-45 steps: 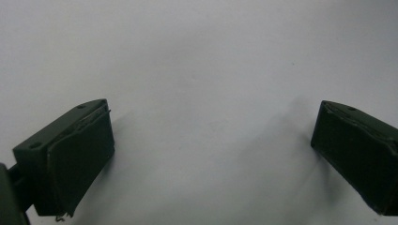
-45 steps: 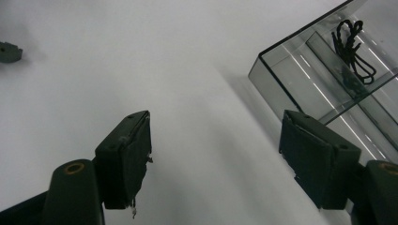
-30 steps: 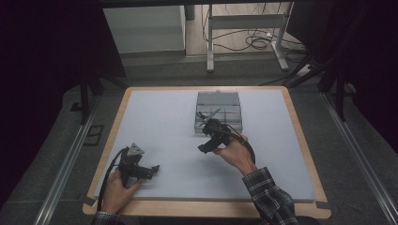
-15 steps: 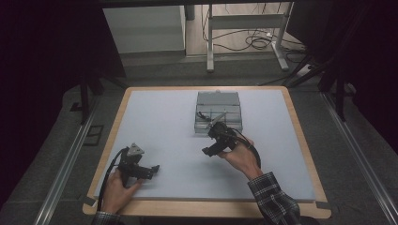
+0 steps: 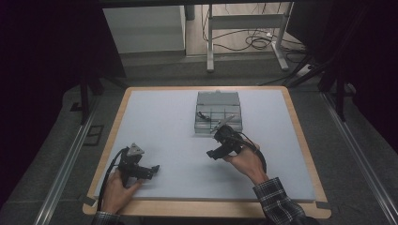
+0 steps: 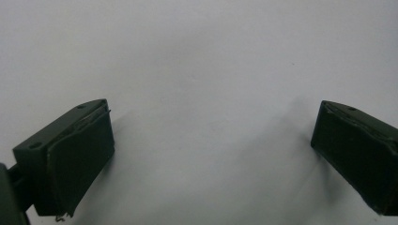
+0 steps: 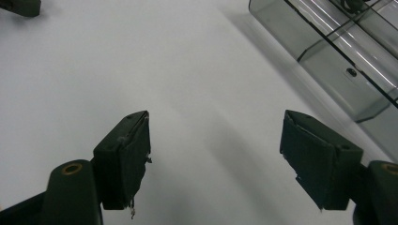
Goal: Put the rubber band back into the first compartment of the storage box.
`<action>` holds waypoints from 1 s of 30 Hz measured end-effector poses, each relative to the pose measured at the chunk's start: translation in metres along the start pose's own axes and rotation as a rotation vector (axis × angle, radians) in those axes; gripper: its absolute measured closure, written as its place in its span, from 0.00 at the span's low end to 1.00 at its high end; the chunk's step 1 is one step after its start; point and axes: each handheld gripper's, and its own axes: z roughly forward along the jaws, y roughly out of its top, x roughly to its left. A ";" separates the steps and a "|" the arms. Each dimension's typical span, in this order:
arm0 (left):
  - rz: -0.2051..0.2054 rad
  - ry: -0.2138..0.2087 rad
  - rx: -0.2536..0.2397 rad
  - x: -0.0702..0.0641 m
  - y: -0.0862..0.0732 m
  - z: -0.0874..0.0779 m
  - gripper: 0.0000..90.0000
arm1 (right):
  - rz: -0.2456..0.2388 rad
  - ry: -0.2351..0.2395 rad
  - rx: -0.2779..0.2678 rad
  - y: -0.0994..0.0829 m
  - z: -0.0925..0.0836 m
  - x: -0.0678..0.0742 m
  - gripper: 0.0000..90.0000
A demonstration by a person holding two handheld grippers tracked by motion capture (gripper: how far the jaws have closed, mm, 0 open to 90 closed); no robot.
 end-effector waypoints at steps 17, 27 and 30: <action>0.000 0.000 0.000 0.000 0.000 0.000 0.00 | 0.011 -0.003 0.010 -0.019 -0.006 0.002 0.28; 0.004 0.001 0.000 0.000 0.000 0.000 0.00 | 0.008 -0.012 0.017 -0.030 -0.012 0.002 0.28; 0.004 0.001 0.000 0.000 0.000 0.000 0.00 | 0.011 -0.014 0.014 -0.033 -0.015 0.002 0.27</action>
